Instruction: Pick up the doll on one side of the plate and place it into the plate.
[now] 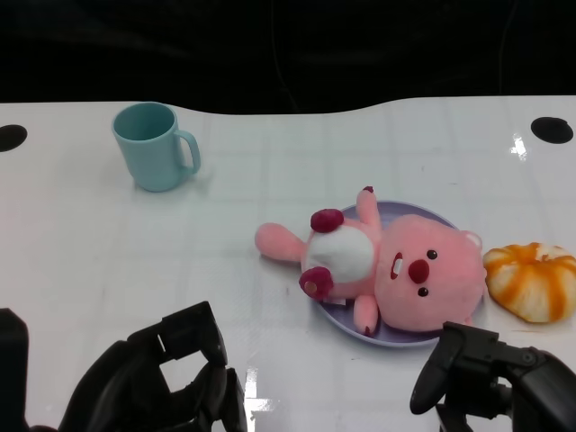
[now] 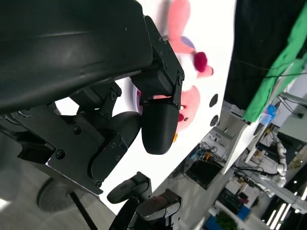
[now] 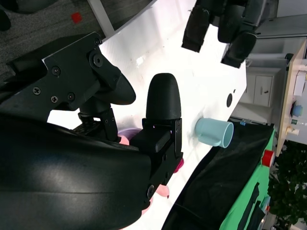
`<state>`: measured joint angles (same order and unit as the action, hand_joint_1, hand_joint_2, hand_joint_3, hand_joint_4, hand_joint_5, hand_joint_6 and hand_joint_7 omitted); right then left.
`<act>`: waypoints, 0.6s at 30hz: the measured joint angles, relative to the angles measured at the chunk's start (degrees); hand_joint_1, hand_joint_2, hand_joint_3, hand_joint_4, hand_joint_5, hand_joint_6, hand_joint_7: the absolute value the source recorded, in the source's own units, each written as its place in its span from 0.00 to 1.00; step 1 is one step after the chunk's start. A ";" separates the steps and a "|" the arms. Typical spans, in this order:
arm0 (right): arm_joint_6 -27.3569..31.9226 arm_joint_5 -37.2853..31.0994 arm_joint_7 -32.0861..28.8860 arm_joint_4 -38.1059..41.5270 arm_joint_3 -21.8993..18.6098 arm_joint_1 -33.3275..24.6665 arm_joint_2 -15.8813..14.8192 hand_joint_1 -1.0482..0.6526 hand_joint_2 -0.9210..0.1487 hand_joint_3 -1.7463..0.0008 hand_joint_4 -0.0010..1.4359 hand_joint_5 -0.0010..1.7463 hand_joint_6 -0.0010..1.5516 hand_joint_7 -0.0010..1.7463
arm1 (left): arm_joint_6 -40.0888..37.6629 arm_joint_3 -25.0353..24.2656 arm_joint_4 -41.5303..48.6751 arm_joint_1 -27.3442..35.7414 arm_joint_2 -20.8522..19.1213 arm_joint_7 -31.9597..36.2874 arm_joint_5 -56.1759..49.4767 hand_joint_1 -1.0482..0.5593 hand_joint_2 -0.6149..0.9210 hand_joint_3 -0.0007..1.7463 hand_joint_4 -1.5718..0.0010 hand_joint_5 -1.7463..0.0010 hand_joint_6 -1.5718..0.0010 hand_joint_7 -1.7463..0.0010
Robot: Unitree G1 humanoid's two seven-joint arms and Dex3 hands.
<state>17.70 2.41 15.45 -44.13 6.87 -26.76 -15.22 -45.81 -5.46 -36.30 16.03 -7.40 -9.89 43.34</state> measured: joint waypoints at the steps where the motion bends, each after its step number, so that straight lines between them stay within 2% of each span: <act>1: -0.01 0.07 0.05 0.04 -0.17 0.00 -0.01 0.62 0.32 0.30 0.44 1.00 0.36 0.87 | 0.01 0.00 0.82 -0.04 -0.02 -0.25 0.16 0.57 0.68 0.87 0.43 0.00 0.54 0.00; 18: -0.34 0.30 0.73 0.76 -1.34 -0.27 -0.11 0.63 0.30 0.30 0.43 1.00 0.34 0.88 | 0.71 1.02 4.38 -0.95 -0.29 -0.90 0.05 0.57 0.70 0.88 0.43 0.00 0.54 0.00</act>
<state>17.36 2.70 16.18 -43.37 5.54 -27.02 -15.33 -45.10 -4.44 -31.92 15.08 -7.70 -10.78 43.38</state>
